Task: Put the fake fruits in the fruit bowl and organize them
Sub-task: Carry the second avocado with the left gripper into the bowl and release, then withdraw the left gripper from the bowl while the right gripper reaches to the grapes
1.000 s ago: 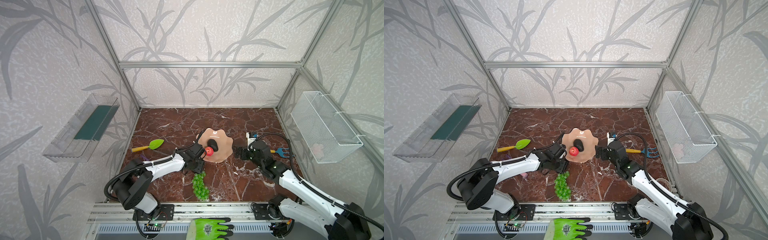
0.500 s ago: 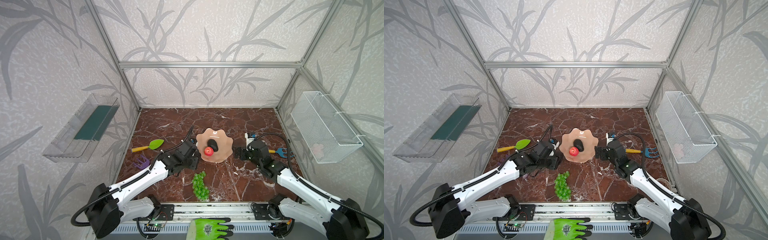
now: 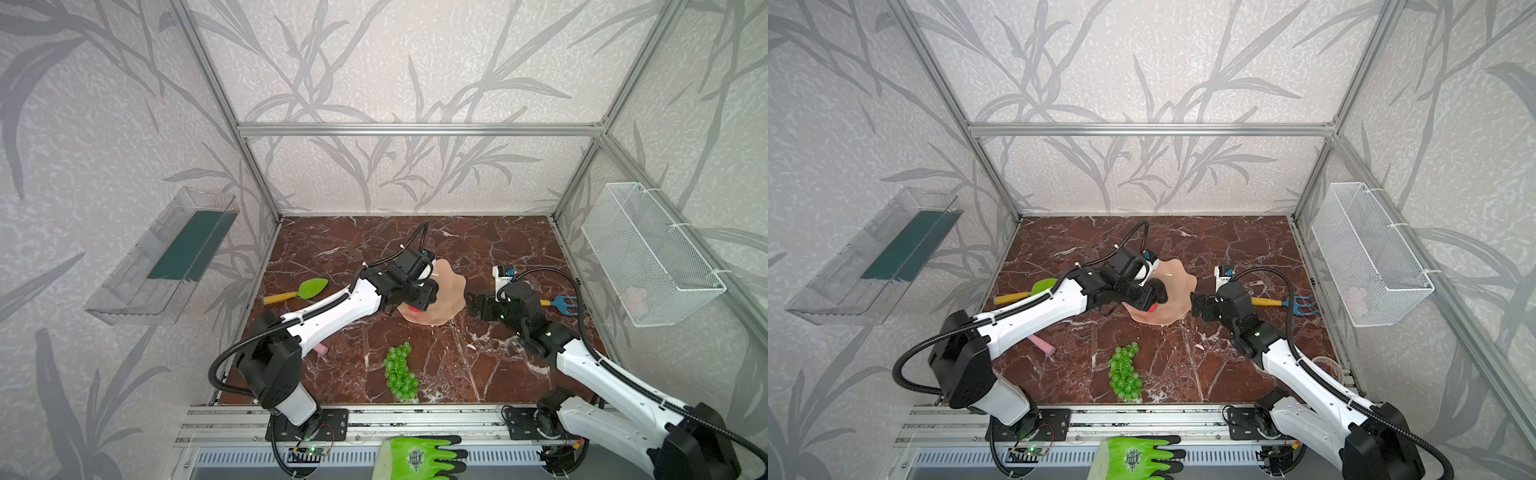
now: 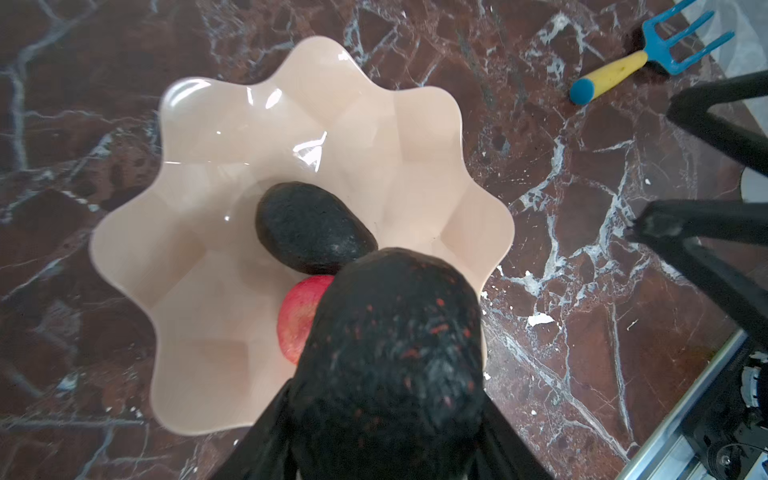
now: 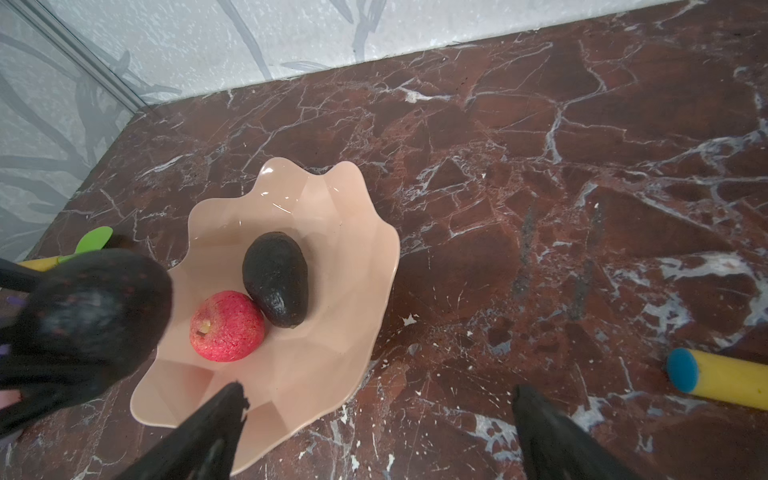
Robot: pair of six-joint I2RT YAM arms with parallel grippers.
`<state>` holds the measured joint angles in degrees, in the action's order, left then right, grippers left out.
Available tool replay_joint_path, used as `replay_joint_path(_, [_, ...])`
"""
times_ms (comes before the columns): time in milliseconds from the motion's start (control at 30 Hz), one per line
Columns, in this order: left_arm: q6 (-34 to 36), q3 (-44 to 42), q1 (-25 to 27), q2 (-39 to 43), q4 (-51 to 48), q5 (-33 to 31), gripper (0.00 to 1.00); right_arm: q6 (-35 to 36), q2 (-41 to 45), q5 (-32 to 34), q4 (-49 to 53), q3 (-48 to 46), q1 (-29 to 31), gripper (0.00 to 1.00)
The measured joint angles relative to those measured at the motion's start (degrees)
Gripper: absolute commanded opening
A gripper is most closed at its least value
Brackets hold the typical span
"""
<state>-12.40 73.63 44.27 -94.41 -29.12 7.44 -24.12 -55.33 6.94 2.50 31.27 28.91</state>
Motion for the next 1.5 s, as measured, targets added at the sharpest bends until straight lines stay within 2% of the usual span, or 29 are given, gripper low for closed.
replay_joint_path(233, [1.2,5.2,0.9,-8.3,-0.8,1.1,0.55,-0.1,4.5,0.0,1.0,-1.2,-0.8,0.99])
replay_joint_path(633, [2.4,13.6,2.1,-17.7,-4.1,-0.1,0.56,-0.1,8.2,0.0,3.4,-2.6,-1.6,0.99])
replay_joint_path(867, [2.4,13.8,2.2,-19.5,-5.5,-0.7,0.63,-0.1,9.6,0.0,4.1,-2.6,-2.3,0.99])
replay_joint_path(1000, [2.1,14.3,2.2,-20.5,-6.0,-1.2,0.74,-0.1,9.7,0.0,4.3,-2.6,-2.4,0.99])
replay_joint_path(1067, [1.8,14.3,2.2,-20.5,-6.0,-1.4,0.77,-0.1,9.7,0.0,4.3,-2.6,-2.4,0.99])
replay_joint_path(1300, [0.2,14.3,2.2,-19.0,-5.6,-3.5,0.81,1.3,9.2,-2.8,5.7,-2.5,-2.4,0.98])
replay_joint_path(1400, [-1.1,12.3,2.2,-13.6,-3.7,-6.6,0.83,1.6,7.2,-5.4,6.1,-1.7,-1.6,0.96])
replay_joint_path(1500, [-2.5,7.8,2.1,-4.0,-0.7,-12.8,0.87,1.4,4.7,-5.0,6.4,-0.6,3.7,0.96])
